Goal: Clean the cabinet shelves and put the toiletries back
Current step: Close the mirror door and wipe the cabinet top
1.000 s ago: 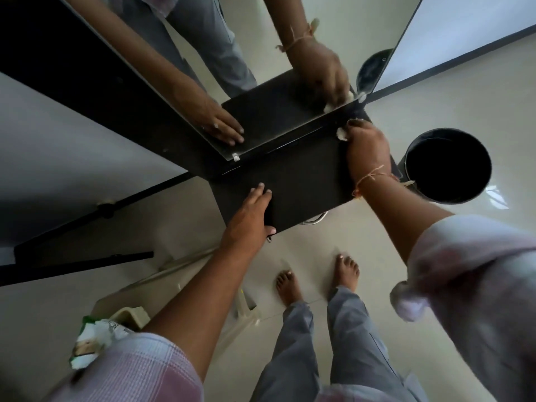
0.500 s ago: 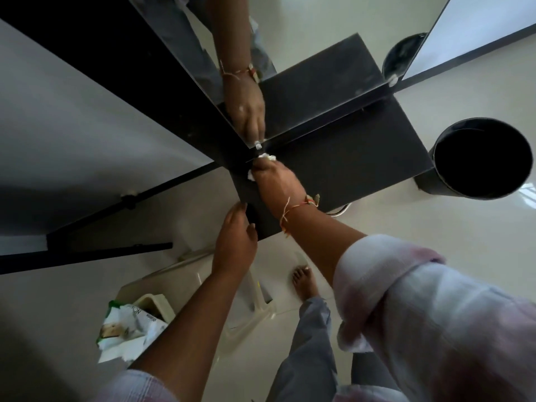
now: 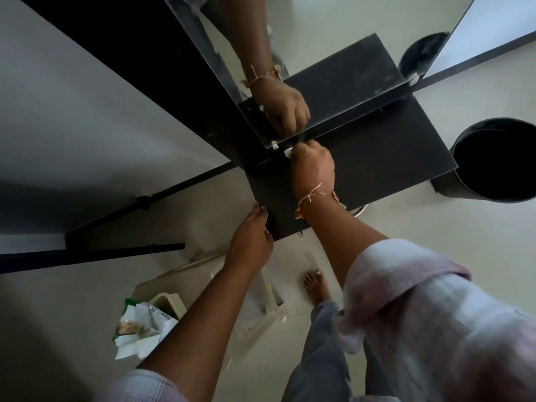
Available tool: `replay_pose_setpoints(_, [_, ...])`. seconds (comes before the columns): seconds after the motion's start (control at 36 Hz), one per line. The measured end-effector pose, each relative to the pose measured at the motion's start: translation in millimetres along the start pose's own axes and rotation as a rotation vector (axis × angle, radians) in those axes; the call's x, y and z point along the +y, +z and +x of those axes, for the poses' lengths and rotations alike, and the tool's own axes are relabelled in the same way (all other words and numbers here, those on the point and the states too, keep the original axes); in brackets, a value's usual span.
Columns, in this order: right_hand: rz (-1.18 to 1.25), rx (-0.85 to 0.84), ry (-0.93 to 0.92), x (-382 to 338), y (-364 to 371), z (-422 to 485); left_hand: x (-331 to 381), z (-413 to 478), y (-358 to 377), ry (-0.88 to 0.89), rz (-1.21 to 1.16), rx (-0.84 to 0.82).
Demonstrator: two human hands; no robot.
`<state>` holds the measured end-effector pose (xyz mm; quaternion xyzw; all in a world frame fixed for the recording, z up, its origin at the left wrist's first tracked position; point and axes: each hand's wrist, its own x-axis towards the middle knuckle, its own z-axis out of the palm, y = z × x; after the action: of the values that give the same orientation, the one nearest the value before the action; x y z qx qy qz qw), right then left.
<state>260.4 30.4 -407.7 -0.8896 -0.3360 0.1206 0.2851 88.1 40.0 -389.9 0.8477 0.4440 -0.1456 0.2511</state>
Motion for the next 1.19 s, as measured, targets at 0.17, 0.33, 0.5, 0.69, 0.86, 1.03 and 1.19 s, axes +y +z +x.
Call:
replay_pose_setpoints(0.17, [0.0, -0.255, -0.257, -27, 14, -9, -3, 3, -4, 0.035, 0.04, -0.028])
replay_pose_setpoints(0.33, [0.029, -0.282, -0.259, -22, 14, -6, 7, 3, -2, 0.009, 0.121, -0.065])
replay_pose_setpoints(0.5, [-0.019, -0.098, -0.027, 36, -37, 20, 18, 4, -5, -0.064, 0.129, -0.126])
replay_pose_setpoints(0.69, [-0.199, 0.118, 0.314, 129, -104, 82, 18, 4, -6, -0.089, 0.182, -0.158])
replay_pose_setpoints(0.86, [-0.171, 0.137, 0.395, 124, -108, 86, 16, 4, -5, -0.076, 0.142, -0.17])
replay_pose_setpoints(1.03, [-0.063, 0.166, 0.33, 80, -77, 57, 13, 5, -12, -0.045, 0.126, -0.198])
replay_pose_setpoints(1.19, [-0.06, 0.121, 0.241, 51, -42, 35, 14, 2, -15, -0.029, 0.09, -0.186])
